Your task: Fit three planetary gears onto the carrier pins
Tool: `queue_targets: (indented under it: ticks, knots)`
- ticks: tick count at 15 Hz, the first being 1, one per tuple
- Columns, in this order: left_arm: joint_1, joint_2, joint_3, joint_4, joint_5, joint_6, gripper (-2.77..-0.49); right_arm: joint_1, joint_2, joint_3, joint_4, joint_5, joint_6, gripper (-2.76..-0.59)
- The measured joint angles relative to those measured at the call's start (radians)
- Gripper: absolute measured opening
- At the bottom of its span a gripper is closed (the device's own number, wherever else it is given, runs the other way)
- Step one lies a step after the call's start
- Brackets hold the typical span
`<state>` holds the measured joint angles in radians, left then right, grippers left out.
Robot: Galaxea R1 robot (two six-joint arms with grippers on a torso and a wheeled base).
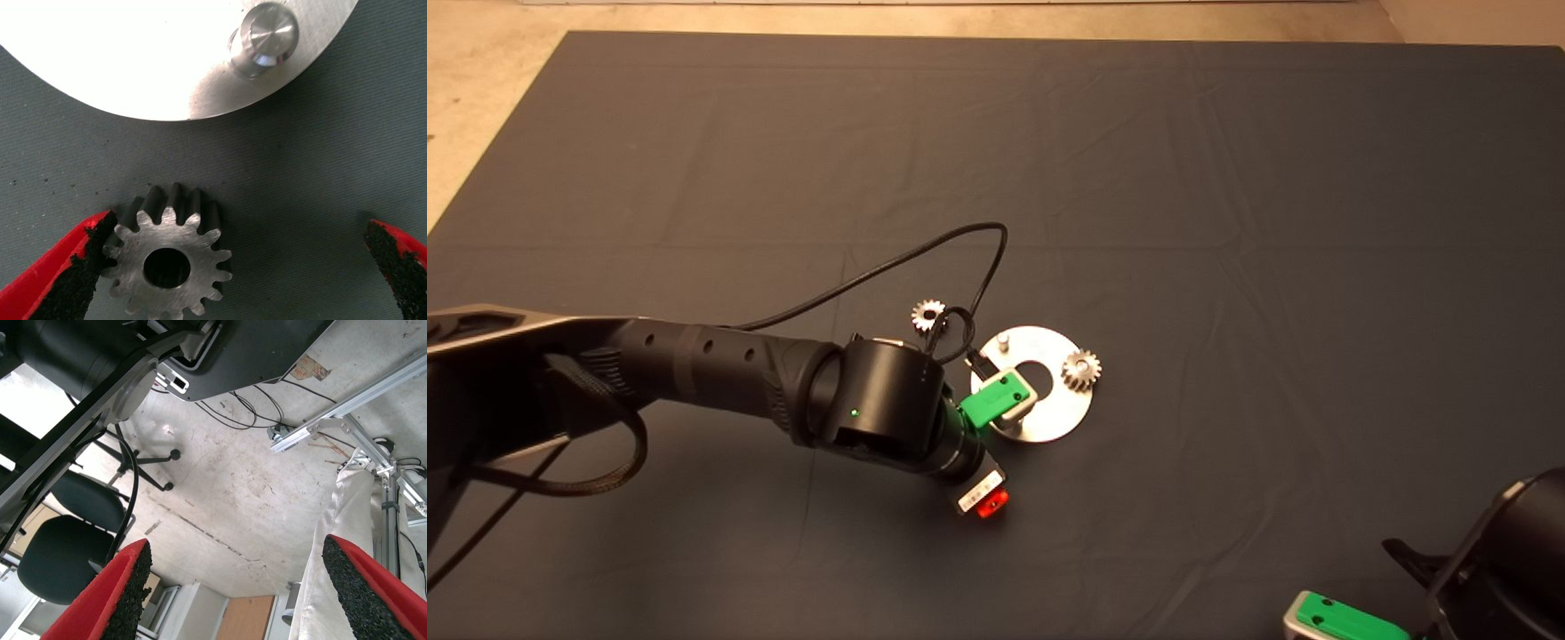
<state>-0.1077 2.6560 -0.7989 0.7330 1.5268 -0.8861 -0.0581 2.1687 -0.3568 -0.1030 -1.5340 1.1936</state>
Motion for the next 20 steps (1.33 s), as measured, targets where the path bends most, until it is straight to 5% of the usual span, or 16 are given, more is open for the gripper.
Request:
queue_targets:
  ticks: [20]
  knots:
    - [0.000,-0.011,-0.017,0.002,0.001,0.038,-1.59,0.000,0.000,0.000,0.000,0.000,0.000,-1.47]
